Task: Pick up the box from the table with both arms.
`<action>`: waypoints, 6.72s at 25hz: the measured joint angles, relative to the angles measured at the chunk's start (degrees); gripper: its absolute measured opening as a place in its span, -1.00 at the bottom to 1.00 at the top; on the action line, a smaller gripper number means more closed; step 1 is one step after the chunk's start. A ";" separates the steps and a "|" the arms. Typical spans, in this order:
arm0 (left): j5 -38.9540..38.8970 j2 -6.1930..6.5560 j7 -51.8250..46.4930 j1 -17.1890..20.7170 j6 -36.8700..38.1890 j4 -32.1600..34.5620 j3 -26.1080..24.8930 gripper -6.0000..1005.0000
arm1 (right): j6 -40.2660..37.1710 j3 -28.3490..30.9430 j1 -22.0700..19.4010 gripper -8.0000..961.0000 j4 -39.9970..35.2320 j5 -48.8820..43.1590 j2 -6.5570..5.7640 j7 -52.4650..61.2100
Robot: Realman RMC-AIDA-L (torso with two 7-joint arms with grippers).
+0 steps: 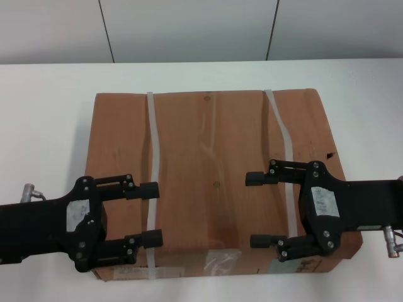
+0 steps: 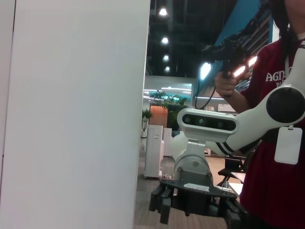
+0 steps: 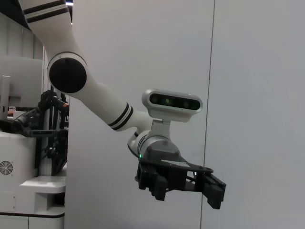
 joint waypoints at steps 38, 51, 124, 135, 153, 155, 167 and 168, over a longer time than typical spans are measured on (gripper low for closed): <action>-0.31 -0.54 0.07 0.23 -1.83 0.00 0.00 0.28 | 0.73 0.74 -0.32 0.72 0.25 0.00 0.18 -1.14; -0.56 -2.69 -3.49 1.27 -10.77 -0.73 -6.21 0.28 | 10.30 11.14 -1.59 0.72 1.35 -0.01 1.02 3.71; -3.47 -5.45 -17.69 -10.57 -40.63 -11.25 1.49 0.24 | 41.31 10.30 10.23 0.61 22.21 2.73 1.93 7.87; -3.50 -5.38 -16.43 -10.87 -40.79 -10.98 1.02 -0.14 | 41.51 10.46 9.58 0.11 22.18 5.78 1.93 1.63; -6.36 -5.30 -12.44 -10.10 -37.96 -10.80 1.36 -0.64 | 37.20 10.50 5.89 -0.53 22.51 10.26 1.94 -5.72; -6.38 -5.27 -11.46 -9.84 -35.91 -10.80 1.39 -0.64 | 36.86 10.50 5.63 -0.57 22.58 10.51 1.93 -6.37; -6.58 -5.18 -9.92 -9.69 -28.03 -9.80 1.10 -0.65 | 31.80 10.55 3.48 -0.82 22.43 13.36 1.93 -8.65; -6.62 -5.19 -10.00 -9.49 -27.60 -9.16 1.11 -0.65 | 31.46 10.55 3.35 -0.84 22.40 13.47 1.93 -8.68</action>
